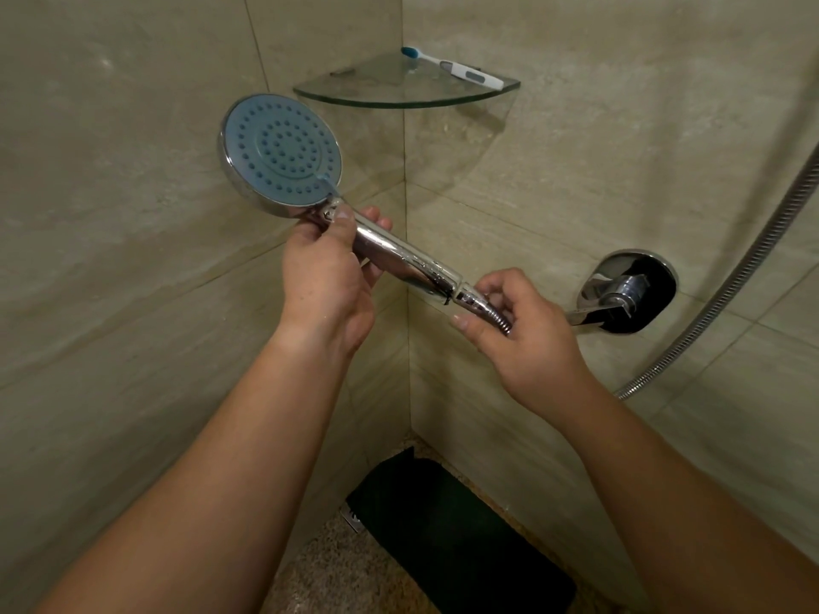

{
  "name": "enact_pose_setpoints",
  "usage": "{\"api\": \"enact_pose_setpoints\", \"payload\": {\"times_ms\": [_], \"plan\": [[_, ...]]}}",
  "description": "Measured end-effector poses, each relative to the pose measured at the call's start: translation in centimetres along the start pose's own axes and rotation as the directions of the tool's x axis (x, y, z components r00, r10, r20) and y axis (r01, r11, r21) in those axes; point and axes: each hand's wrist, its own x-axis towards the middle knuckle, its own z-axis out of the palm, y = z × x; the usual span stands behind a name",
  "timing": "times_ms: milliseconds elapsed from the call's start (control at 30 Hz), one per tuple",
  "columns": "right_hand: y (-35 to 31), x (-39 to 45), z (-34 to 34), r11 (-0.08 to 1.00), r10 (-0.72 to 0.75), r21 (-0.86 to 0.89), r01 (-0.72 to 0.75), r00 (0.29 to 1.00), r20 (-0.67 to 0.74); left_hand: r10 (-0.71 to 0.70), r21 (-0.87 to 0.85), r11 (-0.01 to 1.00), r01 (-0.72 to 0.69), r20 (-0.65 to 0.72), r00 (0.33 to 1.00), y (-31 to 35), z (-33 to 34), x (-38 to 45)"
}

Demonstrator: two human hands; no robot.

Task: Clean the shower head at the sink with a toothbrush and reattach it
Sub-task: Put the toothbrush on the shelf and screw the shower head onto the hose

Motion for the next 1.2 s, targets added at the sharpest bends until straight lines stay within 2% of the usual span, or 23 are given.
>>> {"api": "enact_pose_setpoints", "payload": {"times_ms": [167, 333, 500, 600, 833, 1000, 1067, 1133, 1167, 1200], "plan": [[0.0, 0.0, 0.0, 0.995, -0.041, -0.087, 0.042, 0.999, 0.018, -0.005, 0.004, 1.000, 0.005, 0.001, 1.000, 0.0, -0.1, 0.0], [-0.2, 0.0, 0.2, 0.999, -0.026, -0.024, 0.026, 0.999, -0.024, -0.008, 0.008, 1.000, 0.008, -0.002, 1.000, 0.0, 0.0, 0.1], [0.0, 0.4, 0.1, 1.000, 0.010, -0.002, -0.010, 0.999, 0.052, -0.004, 0.024, 1.000, 0.005, -0.004, 1.000, -0.1, 0.0, 0.2], [0.0, 0.3, 0.3, 0.999, 0.029, 0.044, -0.030, 0.999, 0.019, -0.002, 0.019, 1.000, 0.002, -0.004, 1.000, -0.2, 0.0, 0.4], [0.0, 0.7, 0.1, 1.000, -0.003, -0.023, 0.004, 0.998, 0.065, -0.011, 0.010, 1.000, 0.011, -0.018, 1.000, -0.1, -0.1, 0.6], [0.0, 0.5, 0.3, 0.987, -0.100, -0.124, 0.098, 0.995, -0.012, -0.018, 0.006, 1.000, 0.018, -0.013, 1.000, -0.2, 0.1, 0.5], [0.0, 0.7, 0.6, 0.998, 0.030, 0.062, -0.032, 0.999, 0.036, -0.021, 0.005, 1.000, 0.021, 0.004, 1.000, -0.1, 0.1, 0.4], [-0.1, 1.0, 0.6, 0.915, 0.190, 0.322, -0.244, 0.963, 0.192, -0.021, -0.003, 1.000, 0.021, 0.011, 1.000, 0.0, 0.1, 0.4], [-0.1, 1.0, 0.5, 0.891, 0.200, 0.357, -0.281, 0.948, 0.246, -0.020, -0.005, 1.000, 0.020, 0.011, 1.000, 0.1, 0.1, 0.3], [-0.2, 0.9, 0.3, 0.920, 0.168, 0.308, -0.241, 0.954, 0.247, -0.019, -0.006, 1.000, 0.019, 0.009, 1.000, 0.1, 0.1, 0.3]]}}
